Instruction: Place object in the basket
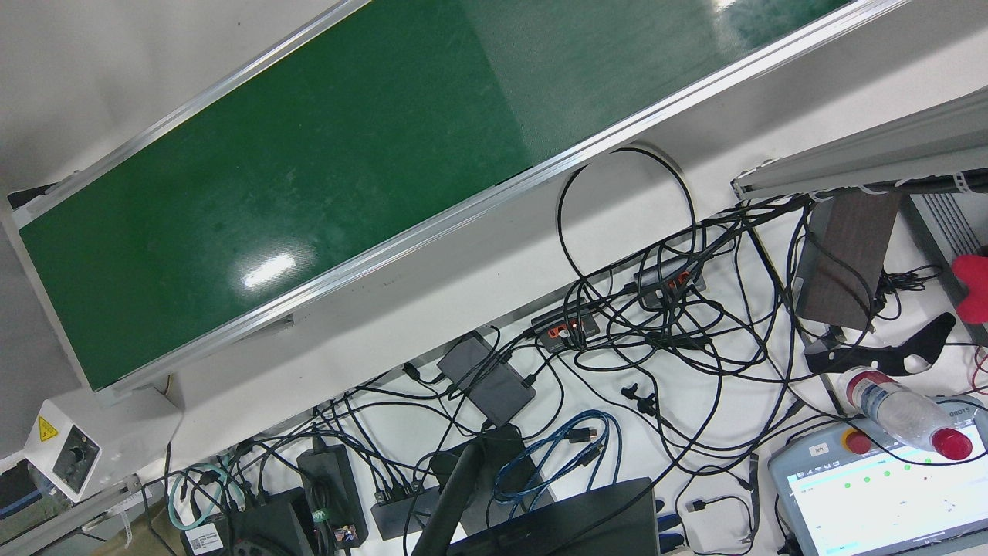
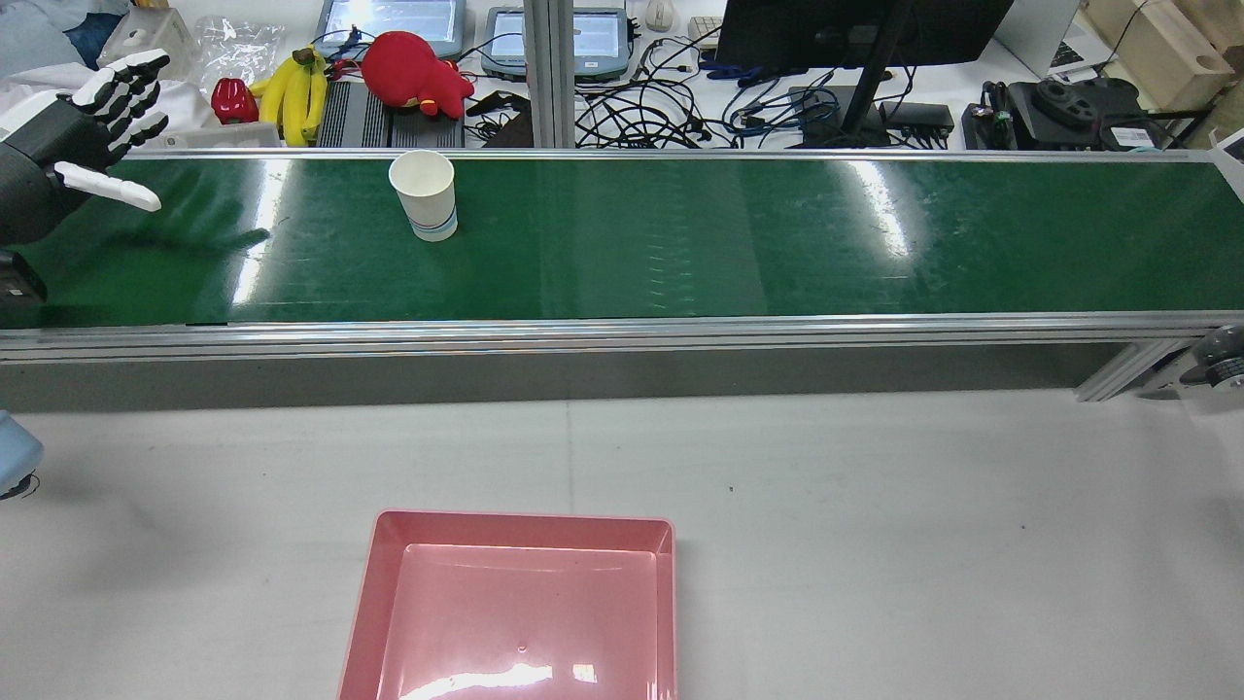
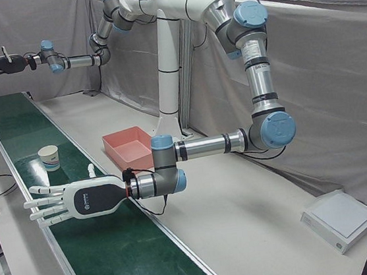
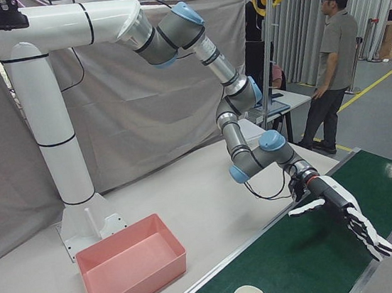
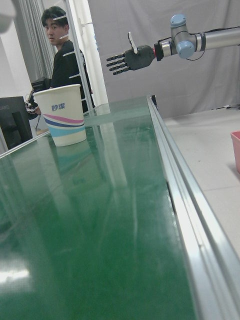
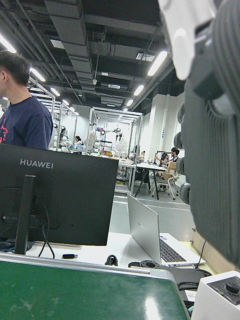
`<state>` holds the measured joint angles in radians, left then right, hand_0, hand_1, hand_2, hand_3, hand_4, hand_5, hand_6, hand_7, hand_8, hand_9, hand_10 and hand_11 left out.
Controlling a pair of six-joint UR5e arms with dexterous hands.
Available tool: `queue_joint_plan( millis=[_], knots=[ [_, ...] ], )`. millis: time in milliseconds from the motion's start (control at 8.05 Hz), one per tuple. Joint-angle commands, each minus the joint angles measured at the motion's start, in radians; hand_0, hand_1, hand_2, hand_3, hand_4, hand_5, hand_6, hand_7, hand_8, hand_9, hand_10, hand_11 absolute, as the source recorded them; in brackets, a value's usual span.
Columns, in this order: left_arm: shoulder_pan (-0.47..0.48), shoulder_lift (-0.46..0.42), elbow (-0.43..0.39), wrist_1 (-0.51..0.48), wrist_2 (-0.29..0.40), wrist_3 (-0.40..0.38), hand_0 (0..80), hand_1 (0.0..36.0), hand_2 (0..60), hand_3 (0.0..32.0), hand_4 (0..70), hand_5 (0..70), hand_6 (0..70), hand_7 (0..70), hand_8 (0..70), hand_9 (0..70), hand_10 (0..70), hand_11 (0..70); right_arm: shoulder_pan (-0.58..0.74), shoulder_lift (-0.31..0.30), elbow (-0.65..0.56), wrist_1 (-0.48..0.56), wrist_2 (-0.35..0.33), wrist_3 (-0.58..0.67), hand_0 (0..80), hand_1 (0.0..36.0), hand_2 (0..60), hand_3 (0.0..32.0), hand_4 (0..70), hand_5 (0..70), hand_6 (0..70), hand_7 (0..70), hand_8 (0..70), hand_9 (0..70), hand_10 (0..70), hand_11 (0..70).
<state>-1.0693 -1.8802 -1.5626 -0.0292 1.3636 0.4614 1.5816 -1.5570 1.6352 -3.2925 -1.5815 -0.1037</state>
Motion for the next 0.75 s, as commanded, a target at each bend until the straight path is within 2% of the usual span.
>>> queue_joint_plan(
  millis=[0,249,621],
  knots=[
    [0.002,-0.003,-0.017,0.051,0.002,0.017,57.2,12.0,0.0,7.6,0.0,20.4,0.0,0.0,0.0,0.0,2.2,5.4,0.0,0.0,0.0,0.001,0.0,0.001,0.0,0.0,0.0,0.0,0.0,0.0,0.0,0.0,0.0,0.0,0.0,0.0],
    [0.003,-0.002,-0.017,0.058,0.005,0.046,57.7,12.2,0.0,8.4,0.0,19.7,0.0,0.0,0.0,0.0,1.9,5.0,0.0,0.0,0.0,0.001,0.0,0.001,0.0,0.0,0.0,0.0,0.0,0.0,0.0,0.0,0.0,0.0,0.0,0.0],
    [0.008,-0.003,-0.017,0.064,0.003,0.071,56.0,11.5,0.0,7.2,0.0,19.7,0.0,0.0,0.0,0.0,2.1,5.2,0.0,0.0,0.0,0.001,0.0,0.001,0.0,0.0,0.0,0.0,0.0,0.0,0.0,0.0,0.0,0.0,0.0,0.0]
  ],
)
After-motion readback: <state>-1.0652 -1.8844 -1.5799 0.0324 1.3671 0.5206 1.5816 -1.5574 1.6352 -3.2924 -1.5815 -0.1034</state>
